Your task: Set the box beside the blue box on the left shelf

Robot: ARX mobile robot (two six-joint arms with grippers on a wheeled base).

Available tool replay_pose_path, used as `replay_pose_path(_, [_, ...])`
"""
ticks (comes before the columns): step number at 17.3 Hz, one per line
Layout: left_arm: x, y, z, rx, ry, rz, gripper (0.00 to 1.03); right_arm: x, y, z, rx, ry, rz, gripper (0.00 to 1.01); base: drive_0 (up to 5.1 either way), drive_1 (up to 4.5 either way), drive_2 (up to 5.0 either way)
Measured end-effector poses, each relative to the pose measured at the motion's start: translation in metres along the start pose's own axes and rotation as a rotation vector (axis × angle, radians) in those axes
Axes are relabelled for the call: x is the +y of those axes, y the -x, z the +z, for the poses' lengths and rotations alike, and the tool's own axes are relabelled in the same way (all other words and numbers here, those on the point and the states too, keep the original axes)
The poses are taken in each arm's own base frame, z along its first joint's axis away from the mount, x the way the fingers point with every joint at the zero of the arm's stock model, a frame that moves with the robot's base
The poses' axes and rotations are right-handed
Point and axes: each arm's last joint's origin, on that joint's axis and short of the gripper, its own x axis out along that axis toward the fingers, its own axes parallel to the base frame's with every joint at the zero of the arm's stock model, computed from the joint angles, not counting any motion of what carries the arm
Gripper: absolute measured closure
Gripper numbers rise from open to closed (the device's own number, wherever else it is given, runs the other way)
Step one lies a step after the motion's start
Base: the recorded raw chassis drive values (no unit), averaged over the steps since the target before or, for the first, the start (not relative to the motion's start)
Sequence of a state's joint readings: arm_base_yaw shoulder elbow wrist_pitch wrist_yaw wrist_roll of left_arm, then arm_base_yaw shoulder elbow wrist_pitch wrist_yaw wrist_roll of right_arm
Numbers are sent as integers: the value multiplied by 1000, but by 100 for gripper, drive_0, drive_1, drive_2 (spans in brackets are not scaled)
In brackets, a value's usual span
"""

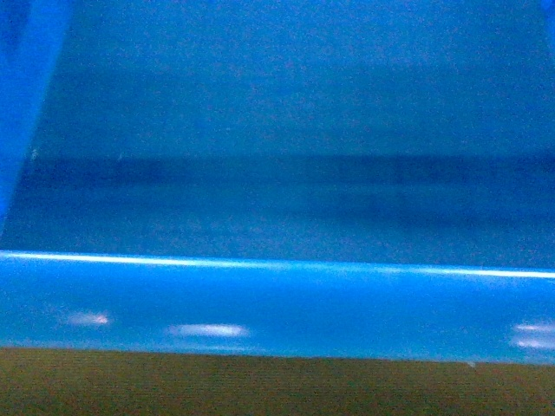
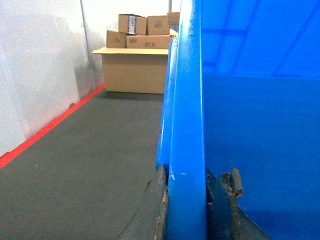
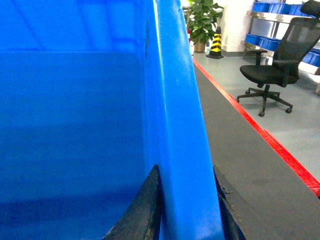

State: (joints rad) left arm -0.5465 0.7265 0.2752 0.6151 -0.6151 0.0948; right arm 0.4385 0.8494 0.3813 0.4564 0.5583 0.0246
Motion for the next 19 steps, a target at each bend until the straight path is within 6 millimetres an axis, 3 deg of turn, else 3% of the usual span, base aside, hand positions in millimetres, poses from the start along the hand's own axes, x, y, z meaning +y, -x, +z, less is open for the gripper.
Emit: replay_pose_path(19, [0,0,0,1,-1,-2,92,0,0,0,4,3,-3,80,-16,-16,-16])
